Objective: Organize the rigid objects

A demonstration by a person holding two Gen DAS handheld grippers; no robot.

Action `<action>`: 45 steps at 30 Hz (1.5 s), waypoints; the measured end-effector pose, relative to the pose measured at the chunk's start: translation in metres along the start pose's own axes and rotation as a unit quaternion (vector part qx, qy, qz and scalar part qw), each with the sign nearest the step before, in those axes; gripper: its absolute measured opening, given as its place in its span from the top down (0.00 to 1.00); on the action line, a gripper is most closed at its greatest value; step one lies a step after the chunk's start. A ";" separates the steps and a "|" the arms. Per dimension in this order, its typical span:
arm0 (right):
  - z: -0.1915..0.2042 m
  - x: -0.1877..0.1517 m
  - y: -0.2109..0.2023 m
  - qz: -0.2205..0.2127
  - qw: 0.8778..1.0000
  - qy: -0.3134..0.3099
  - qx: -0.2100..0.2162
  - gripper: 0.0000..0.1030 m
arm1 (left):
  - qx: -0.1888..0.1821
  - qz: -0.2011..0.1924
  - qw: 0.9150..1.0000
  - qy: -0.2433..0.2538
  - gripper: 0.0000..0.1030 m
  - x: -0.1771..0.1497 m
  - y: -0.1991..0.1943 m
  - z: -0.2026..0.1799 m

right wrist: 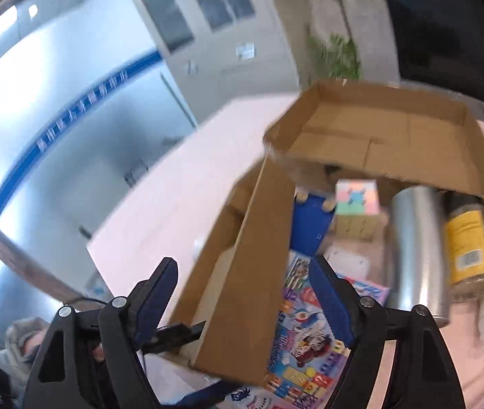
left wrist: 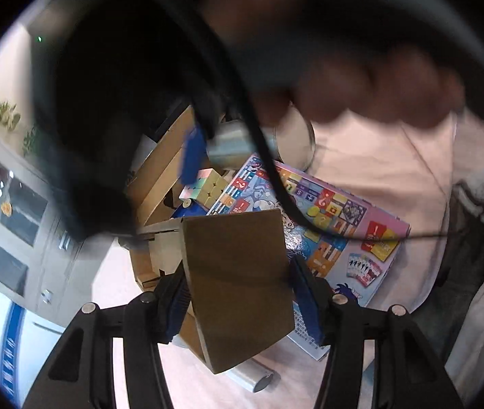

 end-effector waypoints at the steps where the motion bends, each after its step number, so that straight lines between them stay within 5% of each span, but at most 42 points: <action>1: 0.001 -0.006 0.010 0.018 1.000 -0.002 0.003 0.52 | -0.021 -0.006 1.000 -0.021 0.47 -0.002 -0.003 0.002; 4: 0.003 -0.024 0.030 0.038 0.999 -0.009 -0.020 0.74 | -0.059 -0.039 0.993 -0.090 0.36 -0.007 -0.018 0.022; 6: -0.004 -0.033 0.031 0.039 0.999 0.012 -0.007 0.77 | -0.088 -0.070 0.981 -0.158 0.27 -0.013 -0.030 0.044; 8: -0.006 -0.035 0.025 0.034 0.999 0.026 -0.004 0.78 | -0.112 -0.099 0.953 -0.263 0.20 -0.030 -0.037 0.081; 9: -0.006 -0.037 0.022 0.032 0.999 0.031 -0.004 0.78 | -0.120 -0.104 0.932 -0.325 0.20 -0.043 -0.035 0.102; 13: -0.008 -0.042 0.017 0.027 0.999 0.045 -0.006 0.79 | -0.181 -0.080 0.861 -0.468 0.24 -0.076 -0.003 0.134; 14: -0.008 -0.040 0.017 0.027 0.998 0.050 -0.006 0.79 | -0.200 -0.062 0.847 -0.489 0.30 -0.081 0.010 0.133; 15: -0.007 -0.040 0.019 0.026 0.998 0.054 -0.007 0.79 | -0.213 -0.057 0.840 -0.496 0.56 -0.082 0.016 0.125; 18: -0.007 -0.040 0.023 0.019 0.998 0.062 -0.015 0.82 | -0.231 -0.062 0.811 -0.534 0.64 -0.088 0.027 0.122; 20: -0.009 -0.038 0.021 0.015 0.997 0.068 -0.015 0.84 | -0.217 -0.070 0.810 -0.540 0.76 -0.089 0.021 0.129; 25: -0.002 -0.021 0.004 -0.021 0.997 0.070 -0.019 0.84 | -0.174 -0.090 0.832 -0.519 0.79 -0.070 -0.001 0.158; 30: -0.006 0.043 -0.021 -0.080 0.993 0.080 -0.017 0.84 | -0.146 -0.113 0.864 -0.469 0.79 -0.023 -0.005 0.228; 34: -0.026 0.118 -0.019 -0.103 0.989 0.100 -0.021 0.84 | -0.143 -0.109 0.879 -0.441 0.80 0.019 0.027 0.294; 39: -0.064 0.199 0.025 -0.075 0.986 0.144 -0.028 0.84 | -0.169 -0.071 0.876 -0.446 0.82 0.036 0.095 0.352; 45: -0.090 0.223 0.115 0.010 0.980 0.197 -0.026 0.84 | -0.186 0.002 0.859 -0.478 0.86 0.018 0.188 0.372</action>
Point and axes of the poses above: each gripper's, at about its wrist camera, not at the fingertips, and y roughly the way its jaws point, z to its left, x to its top, the point moved 7 cm from there along y, roughly the way its jaws point, and after that the axes turned 9 degrees about -x, right-handed, at the moved point
